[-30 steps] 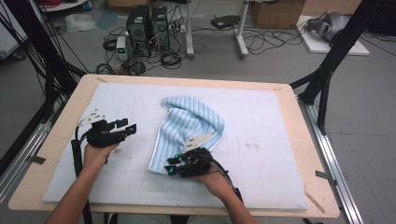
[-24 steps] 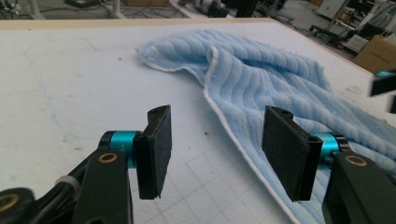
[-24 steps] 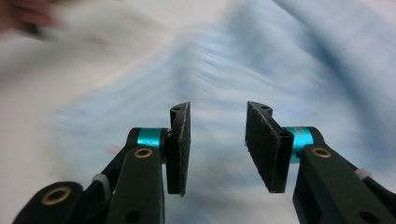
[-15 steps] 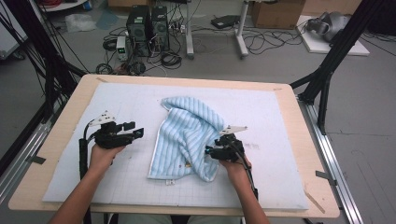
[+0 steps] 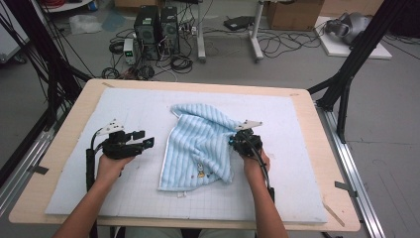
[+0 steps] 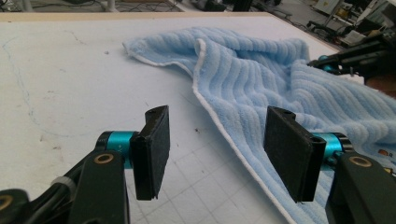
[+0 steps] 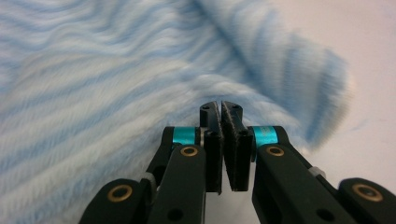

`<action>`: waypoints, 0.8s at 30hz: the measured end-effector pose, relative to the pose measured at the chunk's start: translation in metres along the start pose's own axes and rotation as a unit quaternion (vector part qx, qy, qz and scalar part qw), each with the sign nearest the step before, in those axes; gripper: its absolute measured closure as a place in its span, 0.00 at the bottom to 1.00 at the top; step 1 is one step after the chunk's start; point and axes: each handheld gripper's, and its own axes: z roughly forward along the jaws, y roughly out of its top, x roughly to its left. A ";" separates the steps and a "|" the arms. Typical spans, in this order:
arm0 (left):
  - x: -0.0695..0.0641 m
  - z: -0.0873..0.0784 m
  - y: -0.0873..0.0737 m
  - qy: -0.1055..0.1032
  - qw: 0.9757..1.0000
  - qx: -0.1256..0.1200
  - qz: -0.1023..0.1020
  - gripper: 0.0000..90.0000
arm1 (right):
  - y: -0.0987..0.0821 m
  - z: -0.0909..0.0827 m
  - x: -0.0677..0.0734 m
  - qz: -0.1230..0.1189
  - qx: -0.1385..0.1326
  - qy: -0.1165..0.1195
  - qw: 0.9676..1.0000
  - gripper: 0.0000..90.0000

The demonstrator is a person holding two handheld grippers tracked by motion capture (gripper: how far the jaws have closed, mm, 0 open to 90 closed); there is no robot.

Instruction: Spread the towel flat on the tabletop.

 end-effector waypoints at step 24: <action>-0.021 0.018 -0.005 -0.035 0.998 0.039 0.026 0.47 | 0.006 -0.018 -0.034 0.045 -0.090 -0.060 0.993 0.53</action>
